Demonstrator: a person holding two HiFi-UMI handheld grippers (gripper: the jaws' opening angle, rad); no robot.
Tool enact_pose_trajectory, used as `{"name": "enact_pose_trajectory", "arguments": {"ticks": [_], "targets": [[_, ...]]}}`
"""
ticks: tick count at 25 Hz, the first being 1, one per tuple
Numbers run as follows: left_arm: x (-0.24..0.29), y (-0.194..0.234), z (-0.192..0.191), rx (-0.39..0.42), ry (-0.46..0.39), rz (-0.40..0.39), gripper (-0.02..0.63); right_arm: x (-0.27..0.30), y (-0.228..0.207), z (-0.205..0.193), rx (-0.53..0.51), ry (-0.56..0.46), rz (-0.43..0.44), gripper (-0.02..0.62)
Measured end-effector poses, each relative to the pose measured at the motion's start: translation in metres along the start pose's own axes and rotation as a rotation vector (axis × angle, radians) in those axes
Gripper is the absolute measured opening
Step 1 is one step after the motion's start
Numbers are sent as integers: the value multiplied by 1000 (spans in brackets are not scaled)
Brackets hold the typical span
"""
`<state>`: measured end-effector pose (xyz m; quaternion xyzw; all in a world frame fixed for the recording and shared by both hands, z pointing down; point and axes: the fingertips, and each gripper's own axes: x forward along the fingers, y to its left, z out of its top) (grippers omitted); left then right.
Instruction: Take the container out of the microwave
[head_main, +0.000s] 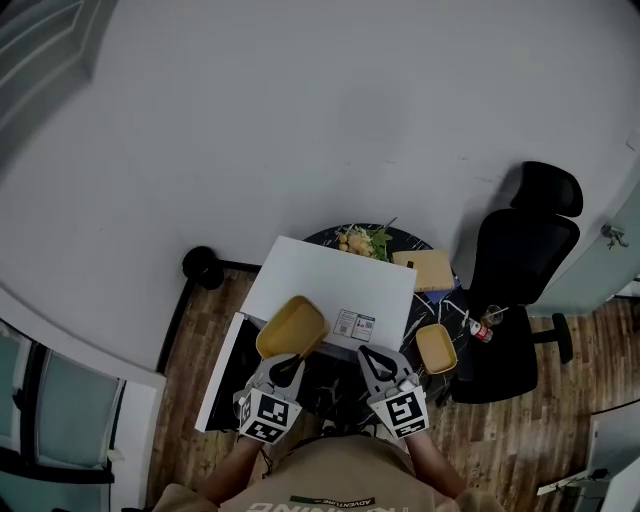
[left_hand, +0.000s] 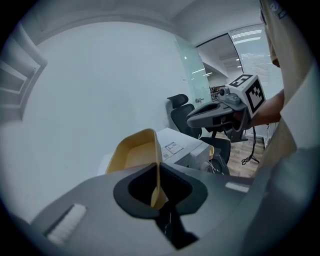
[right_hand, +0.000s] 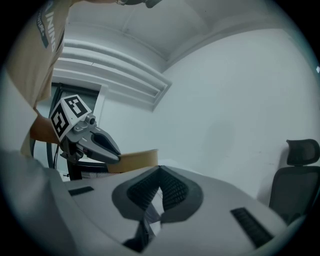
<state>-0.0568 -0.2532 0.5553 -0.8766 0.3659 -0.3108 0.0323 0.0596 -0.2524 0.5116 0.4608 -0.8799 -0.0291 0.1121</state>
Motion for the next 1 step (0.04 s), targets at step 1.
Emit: {"name": "enact_pose_trajectory", "arguments": {"ticks": [1], "targets": [[1,0,0,-1,0,0,25,0,-1,0,-2,1,1,8]]}}
